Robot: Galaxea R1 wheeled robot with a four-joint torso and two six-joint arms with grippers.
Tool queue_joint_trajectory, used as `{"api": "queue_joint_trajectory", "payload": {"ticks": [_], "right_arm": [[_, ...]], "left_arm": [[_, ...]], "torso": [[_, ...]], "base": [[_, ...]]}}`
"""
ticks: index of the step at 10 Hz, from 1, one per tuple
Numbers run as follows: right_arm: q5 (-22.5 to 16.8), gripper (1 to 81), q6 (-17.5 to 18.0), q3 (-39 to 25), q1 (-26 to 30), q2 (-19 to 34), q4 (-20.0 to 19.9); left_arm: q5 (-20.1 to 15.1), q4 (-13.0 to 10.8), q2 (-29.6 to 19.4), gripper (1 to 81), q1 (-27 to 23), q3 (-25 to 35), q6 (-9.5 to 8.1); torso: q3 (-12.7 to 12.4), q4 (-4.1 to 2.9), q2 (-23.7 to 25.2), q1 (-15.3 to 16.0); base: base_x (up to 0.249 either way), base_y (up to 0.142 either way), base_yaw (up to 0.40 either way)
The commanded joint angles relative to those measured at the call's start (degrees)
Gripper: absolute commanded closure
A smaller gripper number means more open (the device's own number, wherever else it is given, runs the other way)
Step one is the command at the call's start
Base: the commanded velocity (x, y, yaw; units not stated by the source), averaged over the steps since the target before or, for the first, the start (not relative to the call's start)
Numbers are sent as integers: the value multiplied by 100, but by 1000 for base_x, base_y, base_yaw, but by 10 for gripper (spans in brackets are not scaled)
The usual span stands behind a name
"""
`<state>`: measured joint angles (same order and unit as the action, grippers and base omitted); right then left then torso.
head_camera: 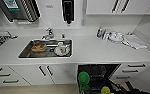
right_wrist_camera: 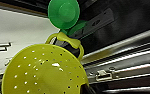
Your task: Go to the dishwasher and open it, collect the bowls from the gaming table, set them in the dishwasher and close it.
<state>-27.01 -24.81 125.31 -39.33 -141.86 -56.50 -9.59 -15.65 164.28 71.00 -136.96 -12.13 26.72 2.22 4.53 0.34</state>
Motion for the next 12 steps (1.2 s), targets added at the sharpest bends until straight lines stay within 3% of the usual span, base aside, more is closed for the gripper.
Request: {"api": "queue_joint_trajectory", "payload": {"ticks": [1, 7, 10, 12], "right_arm": [[-480, 811, -33, 450, 798, -249, -221], [-436, 811, -33, 1917, 1238, -1268, -230], [-436, 811, -42, 2128, 1458, -1347, -642], [-357, 811, -42, 2172, 1633, -1383, -712]], "left_arm": [[-385, -8, -53, 10, -116, 38, 26], [-201, -8, -44, 10, 77, 11, 26], [-192, -8, -53, 10, 130, 11, 18], [-183, -8, -53, 10, 174, 11, 18]], "torso": [[0, 0, 0, 0], [0, 2, 0, 0], [0, 2, 0, 0], [0, 2, 0, 0]], "base": [[0, 0, 0], [0, 0, 0], [0, 0, 0], [0, 0, 0]]}}
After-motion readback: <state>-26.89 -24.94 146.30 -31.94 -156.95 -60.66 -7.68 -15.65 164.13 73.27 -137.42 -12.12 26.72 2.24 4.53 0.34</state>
